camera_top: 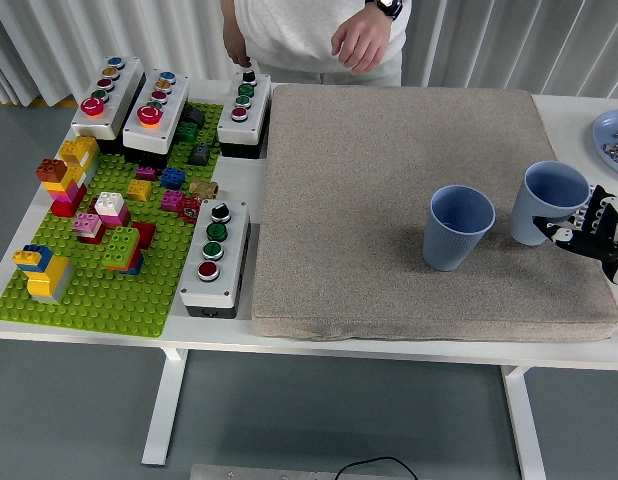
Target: Pick cup pour cup place
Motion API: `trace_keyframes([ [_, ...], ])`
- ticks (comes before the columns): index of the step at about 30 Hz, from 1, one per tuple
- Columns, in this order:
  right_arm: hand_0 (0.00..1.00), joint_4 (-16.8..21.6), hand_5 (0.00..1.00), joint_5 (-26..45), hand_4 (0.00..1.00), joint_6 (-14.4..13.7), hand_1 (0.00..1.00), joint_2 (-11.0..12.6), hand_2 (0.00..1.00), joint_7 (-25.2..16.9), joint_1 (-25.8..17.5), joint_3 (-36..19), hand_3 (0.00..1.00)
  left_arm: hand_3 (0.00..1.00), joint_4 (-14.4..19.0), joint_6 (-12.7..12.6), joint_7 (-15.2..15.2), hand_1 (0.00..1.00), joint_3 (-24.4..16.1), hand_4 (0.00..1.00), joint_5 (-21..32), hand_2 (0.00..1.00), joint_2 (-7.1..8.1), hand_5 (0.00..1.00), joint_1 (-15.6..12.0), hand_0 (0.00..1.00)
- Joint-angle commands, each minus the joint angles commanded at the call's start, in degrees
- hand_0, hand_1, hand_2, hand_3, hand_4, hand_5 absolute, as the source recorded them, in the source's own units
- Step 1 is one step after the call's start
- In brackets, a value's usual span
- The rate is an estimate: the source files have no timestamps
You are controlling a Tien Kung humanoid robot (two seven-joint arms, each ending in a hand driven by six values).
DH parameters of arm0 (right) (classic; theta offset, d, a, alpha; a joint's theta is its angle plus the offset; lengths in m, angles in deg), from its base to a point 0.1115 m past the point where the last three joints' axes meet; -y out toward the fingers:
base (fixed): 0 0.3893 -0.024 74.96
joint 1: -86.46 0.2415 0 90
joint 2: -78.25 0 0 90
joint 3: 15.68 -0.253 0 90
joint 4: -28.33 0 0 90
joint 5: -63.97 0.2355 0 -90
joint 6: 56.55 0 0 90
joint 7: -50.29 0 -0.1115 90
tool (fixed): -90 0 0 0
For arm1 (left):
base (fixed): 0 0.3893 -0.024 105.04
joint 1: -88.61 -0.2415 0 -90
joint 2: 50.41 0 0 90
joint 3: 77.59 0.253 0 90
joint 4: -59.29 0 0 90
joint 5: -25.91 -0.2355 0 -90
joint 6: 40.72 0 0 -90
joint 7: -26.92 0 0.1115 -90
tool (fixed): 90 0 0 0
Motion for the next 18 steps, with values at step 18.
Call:
trace_keyframes([
  [18, 0.887, -0.5, 0.045, -1.4, 0.781, 2.0, 0.814, -0.2, 0.786, 1.4, -0.1, -0.7, 0.890, 0.662, 0.0, 0.0, 0.0, 0.759, 0.3, 0.504, 0.2, 0.818, 0.05, 0.921, -0.1, 0.737],
])
